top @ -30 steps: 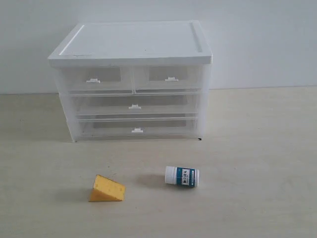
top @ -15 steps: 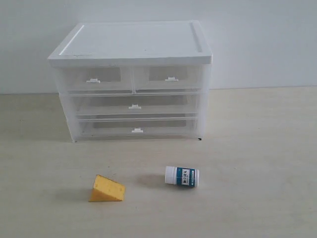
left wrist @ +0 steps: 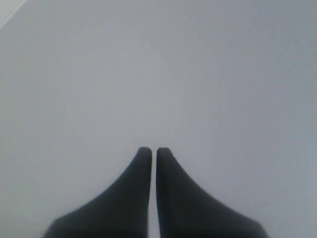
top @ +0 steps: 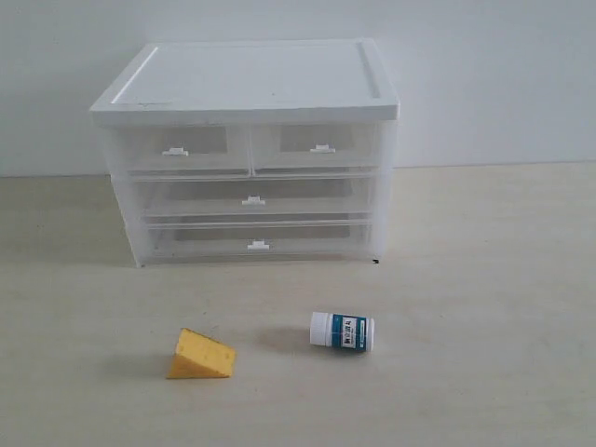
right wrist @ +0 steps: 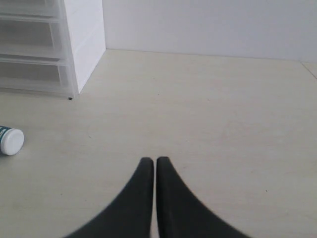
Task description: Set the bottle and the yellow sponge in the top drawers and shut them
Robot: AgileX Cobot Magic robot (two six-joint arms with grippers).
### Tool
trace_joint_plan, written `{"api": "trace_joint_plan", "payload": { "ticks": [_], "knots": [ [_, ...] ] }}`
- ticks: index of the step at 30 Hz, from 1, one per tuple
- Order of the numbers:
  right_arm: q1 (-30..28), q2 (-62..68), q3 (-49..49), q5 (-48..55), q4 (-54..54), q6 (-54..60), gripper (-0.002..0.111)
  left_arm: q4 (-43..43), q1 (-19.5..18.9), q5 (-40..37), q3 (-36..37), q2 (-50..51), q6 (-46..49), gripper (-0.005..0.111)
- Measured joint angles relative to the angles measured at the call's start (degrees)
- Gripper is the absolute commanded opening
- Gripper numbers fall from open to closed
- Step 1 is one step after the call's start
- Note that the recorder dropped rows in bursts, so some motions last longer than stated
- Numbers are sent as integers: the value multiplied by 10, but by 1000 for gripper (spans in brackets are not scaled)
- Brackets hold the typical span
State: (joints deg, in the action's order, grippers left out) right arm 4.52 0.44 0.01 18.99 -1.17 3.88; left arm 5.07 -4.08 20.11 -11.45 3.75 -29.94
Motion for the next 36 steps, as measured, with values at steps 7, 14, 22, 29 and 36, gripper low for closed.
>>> {"api": "trace_joint_plan", "payload": {
  "ticks": [7, 14, 22, 29, 36],
  "knots": [
    [0, 0, 0, 0, 0, 0, 0, -253, 0, 5, -163, 145, -153, 4],
    [0, 0, 0, 0, 0, 0, 0, -661, 0, 142, -281, 375, -387, 4],
    [0, 0, 0, 0, 0, 0, 0, -781, 1, 315, -326, 770, -320, 4],
    [0, 0, 0, 0, 0, 0, 0, -796, 2, 278, -373, 931, 22, 4],
    [0, 0, 0, 0, 0, 0, 0, -650, 6, 253, -453, 1036, 99, 4]
  ]
}}
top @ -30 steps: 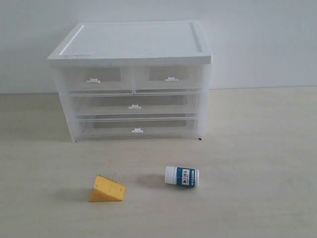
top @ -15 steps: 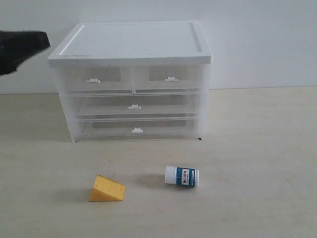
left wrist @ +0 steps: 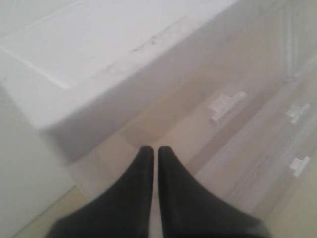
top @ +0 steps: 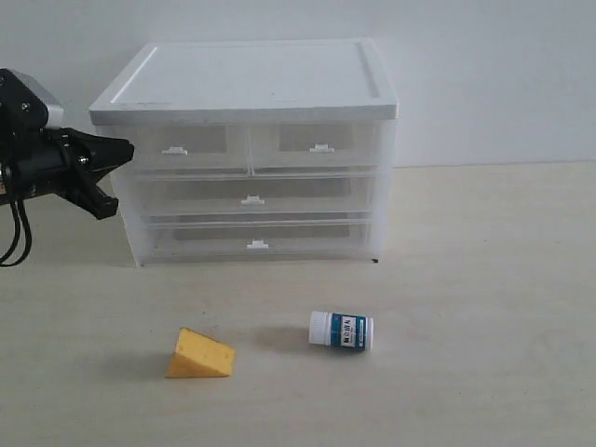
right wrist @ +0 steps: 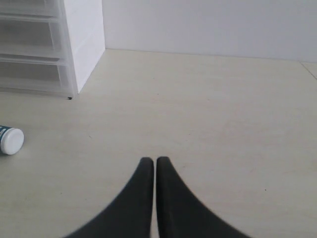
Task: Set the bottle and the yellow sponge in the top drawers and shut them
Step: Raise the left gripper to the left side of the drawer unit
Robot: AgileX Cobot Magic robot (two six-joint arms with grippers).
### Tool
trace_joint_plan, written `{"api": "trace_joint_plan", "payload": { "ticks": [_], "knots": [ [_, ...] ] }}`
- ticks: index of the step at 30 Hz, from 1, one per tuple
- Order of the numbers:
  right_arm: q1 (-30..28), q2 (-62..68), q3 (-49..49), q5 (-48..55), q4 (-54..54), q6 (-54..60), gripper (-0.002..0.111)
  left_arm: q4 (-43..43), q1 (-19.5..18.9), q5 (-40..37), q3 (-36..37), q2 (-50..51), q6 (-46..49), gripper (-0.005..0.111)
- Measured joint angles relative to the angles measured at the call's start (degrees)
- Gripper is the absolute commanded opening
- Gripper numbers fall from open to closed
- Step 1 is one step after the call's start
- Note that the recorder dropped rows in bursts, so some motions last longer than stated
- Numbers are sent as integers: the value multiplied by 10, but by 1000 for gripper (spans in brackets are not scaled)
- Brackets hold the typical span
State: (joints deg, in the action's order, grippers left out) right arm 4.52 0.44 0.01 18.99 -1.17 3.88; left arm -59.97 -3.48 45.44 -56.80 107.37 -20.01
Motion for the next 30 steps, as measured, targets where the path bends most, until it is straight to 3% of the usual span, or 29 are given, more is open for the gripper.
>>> {"api": "trace_joint_plan", "payload": {
  "ticks": [22, 30],
  "knots": [
    [0, 0, 0, 0, 0, 0, 0, -14, 1, 69, -18, 18, 37, 4],
    [0, 0, 0, 0, 0, 0, 0, 0, 22, 23, -18, 18, 22, 4]
  ]
}}
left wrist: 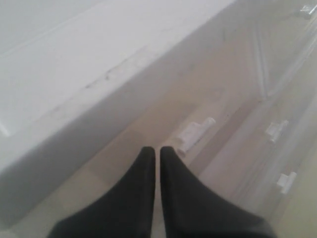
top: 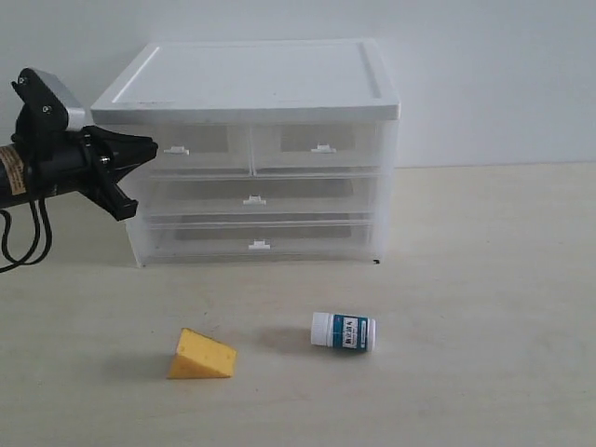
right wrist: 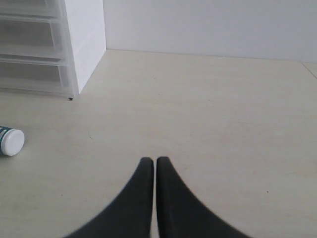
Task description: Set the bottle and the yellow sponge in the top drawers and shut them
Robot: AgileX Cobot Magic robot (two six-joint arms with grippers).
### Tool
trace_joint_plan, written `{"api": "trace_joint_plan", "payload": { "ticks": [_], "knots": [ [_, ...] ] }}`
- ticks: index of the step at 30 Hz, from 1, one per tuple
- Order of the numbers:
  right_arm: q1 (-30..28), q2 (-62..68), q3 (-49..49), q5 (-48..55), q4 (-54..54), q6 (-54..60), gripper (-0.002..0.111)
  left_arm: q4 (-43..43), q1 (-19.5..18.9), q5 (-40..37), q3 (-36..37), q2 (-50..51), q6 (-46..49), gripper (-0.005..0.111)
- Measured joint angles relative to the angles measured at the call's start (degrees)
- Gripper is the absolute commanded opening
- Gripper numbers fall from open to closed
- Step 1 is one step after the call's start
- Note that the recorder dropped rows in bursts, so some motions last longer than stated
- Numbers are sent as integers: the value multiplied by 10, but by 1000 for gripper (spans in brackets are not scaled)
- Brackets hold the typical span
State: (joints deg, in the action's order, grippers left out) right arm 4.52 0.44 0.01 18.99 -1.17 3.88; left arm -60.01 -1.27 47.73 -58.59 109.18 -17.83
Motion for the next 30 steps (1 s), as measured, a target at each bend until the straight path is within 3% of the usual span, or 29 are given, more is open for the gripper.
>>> {"api": "trace_joint_plan", "payload": {
  "ticks": [30],
  "knots": [
    [0, 0, 0, -7, 12, 28, 0, 18, 13, 7, 0, 0, 24, 4]
  ]
}}
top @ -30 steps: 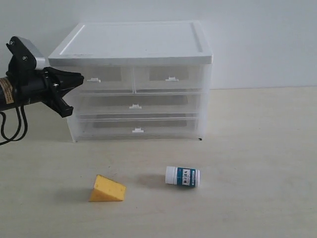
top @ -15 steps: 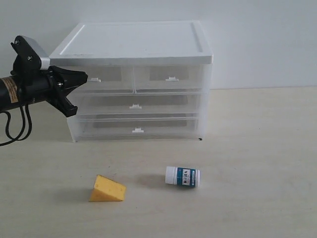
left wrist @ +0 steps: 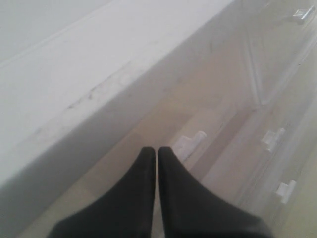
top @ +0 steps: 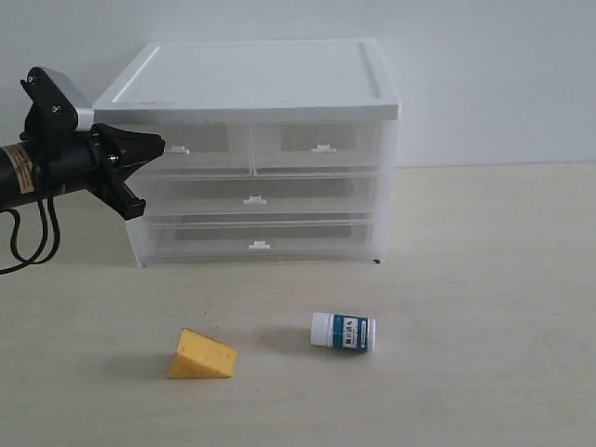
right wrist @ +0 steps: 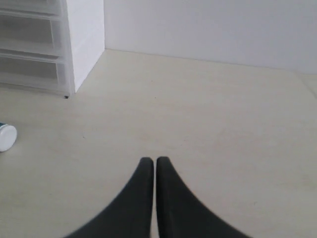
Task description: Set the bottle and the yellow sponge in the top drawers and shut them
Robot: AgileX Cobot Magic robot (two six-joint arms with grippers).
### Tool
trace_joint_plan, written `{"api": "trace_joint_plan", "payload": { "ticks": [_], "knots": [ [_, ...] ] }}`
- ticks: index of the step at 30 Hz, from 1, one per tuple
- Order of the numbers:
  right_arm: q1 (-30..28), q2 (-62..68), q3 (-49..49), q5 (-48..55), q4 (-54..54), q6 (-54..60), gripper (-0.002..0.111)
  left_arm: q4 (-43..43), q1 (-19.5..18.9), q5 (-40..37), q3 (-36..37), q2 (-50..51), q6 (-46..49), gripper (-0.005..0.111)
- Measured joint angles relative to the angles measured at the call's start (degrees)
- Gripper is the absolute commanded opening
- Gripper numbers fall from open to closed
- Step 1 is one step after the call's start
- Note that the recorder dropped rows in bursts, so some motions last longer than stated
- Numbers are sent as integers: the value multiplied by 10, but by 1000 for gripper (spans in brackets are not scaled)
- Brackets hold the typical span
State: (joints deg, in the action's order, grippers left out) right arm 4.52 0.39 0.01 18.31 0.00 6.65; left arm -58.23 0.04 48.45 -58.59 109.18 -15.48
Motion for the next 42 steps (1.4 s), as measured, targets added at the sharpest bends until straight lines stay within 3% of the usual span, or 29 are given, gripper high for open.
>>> {"api": "trace_joint_plan", "payload": {
  "ticks": [5, 10, 13, 19, 26, 33, 35, 39, 42],
  "knots": [
    [0, 0, -1, -99, 25, 83, 0, 0, 0, 0, 0, 0, 0, 4],
    [0, 0, -1, -254, 27, 89, 0, 0, 0, 0, 0, 0, 0, 4],
    [0, -1, -1, -382, 27, 10, 0, 0, 0, 0, 0, 0, 0, 4],
    [0, -1, 1, -525, 38, -229, 0, 0, 0, 0, 0, 0, 0, 4],
    [0, 33, 152, -454, 209, -344, 0, 0, 0, 0, 0, 0, 0, 4],
    [0, 207, 343, -443, 314, -406, 1, 0, 0, 0, 0, 0, 0, 4],
    [0, 261, 386, -443, 342, -410, 7, 0, 0, 0, 0, 0, 0, 4],
    [0, 378, 452, -433, 389, -432, 32, 0, 0, 0, 0, 0, 0, 4],
    [0, 465, 485, -417, 416, -437, 32, 0, 0, 0, 0, 0, 0, 4]
  ]
}}
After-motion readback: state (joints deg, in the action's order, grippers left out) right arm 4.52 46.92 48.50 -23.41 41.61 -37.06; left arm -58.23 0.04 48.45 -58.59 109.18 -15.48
